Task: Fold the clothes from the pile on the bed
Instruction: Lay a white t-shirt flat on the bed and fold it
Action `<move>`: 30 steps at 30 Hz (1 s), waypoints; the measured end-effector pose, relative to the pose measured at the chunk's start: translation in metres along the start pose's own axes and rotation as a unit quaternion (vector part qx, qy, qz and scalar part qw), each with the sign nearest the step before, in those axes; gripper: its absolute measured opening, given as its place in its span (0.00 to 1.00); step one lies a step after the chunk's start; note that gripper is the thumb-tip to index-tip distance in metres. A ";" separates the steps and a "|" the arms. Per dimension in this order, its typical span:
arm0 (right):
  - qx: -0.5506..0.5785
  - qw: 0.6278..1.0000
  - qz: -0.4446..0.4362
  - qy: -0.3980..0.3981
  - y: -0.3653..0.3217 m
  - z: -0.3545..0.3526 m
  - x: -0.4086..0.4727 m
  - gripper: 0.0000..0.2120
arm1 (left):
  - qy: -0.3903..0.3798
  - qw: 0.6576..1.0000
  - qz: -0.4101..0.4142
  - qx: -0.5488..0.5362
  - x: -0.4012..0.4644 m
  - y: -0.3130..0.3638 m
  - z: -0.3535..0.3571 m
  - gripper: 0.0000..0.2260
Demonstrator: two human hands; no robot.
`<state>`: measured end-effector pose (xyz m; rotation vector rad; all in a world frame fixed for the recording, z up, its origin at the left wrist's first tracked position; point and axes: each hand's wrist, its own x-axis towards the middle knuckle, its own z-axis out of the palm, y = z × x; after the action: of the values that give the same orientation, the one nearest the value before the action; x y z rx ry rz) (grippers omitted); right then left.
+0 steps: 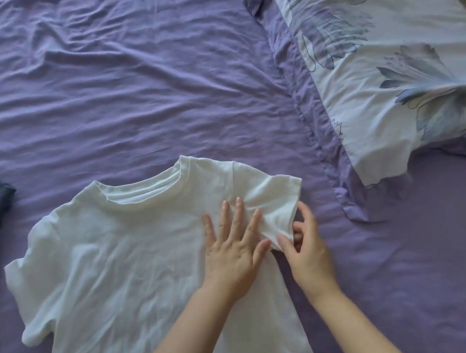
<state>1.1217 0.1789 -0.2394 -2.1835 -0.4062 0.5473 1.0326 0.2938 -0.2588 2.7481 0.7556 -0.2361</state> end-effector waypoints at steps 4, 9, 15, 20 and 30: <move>-0.003 0.999 -0.041 0.004 -0.004 -0.001 0.012 0.24 | -0.013 0.999 -0.028 0.041 0.005 -0.010 0.002 0.31; -0.050 0.989 -0.125 -0.056 -0.022 -0.003 0.024 0.28 | -0.003 0.999 -0.029 0.030 0.002 -0.026 -0.001 0.29; -0.235 0.898 -0.301 -0.219 -0.058 0.030 0.009 0.32 | -0.009 0.994 -0.113 0.008 -0.039 -0.071 -0.015 0.29; -0.288 0.900 -0.318 -0.078 -0.059 0.048 0.005 0.23 | -0.008 0.990 -0.136 0.020 -0.074 -0.110 -0.018 0.29; -0.492 0.823 -0.248 -0.138 -0.042 0.091 0.007 0.33 | -0.020 0.992 -0.112 0.048 -0.098 -0.145 -0.015 0.29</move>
<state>1.0767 0.2668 -0.2589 -2.7638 -1.6687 0.3817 0.8752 0.3709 -0.2549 2.7358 1.0679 -0.3800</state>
